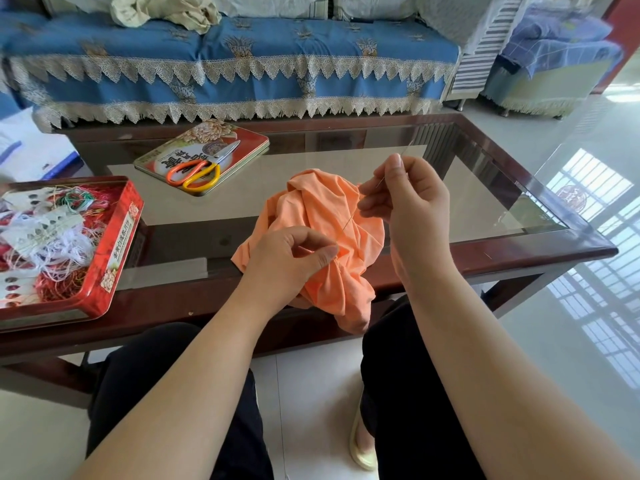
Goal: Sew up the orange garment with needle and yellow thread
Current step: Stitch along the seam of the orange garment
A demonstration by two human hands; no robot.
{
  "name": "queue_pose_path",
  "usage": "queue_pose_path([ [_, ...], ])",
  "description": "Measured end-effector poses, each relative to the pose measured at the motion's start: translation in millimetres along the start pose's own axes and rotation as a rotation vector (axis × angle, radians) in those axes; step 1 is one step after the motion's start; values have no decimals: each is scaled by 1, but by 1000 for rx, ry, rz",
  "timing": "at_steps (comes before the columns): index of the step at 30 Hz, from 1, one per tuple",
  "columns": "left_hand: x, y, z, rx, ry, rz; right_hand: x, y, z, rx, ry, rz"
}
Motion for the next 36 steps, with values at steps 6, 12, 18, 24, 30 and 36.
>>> queue_pose_path([
  [6, 0, 2, 5, 56, 4, 36, 4, -4, -11, -40, 81, -85],
  [12, 2, 4, 7, 51, 14, 22, 10, -4, -18, -109, 134, -138],
  [18, 2, 5, 10, 77, 4, 84, 17, 4, -20, -199, 279, -131],
  [24, -3, 1, 2, 15, -51, 134, 18, 3, -26, -272, 403, -95],
  [30, -4, 3, -2, -165, 115, 1, 14, 6, -23, -234, 460, -74],
  [36, -2, 8, 3, -172, 107, -41, 11, 6, -23, -222, 514, -52],
])
Point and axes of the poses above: each hand's wrist, its own y-axis towards the middle knuckle, its own x-axis out of the back of the hand, z = x × y, the point moved 4 cm from there along y, towards the middle knuckle, and after that the axes turned 12 degrees about x, right-handed, at the moved point
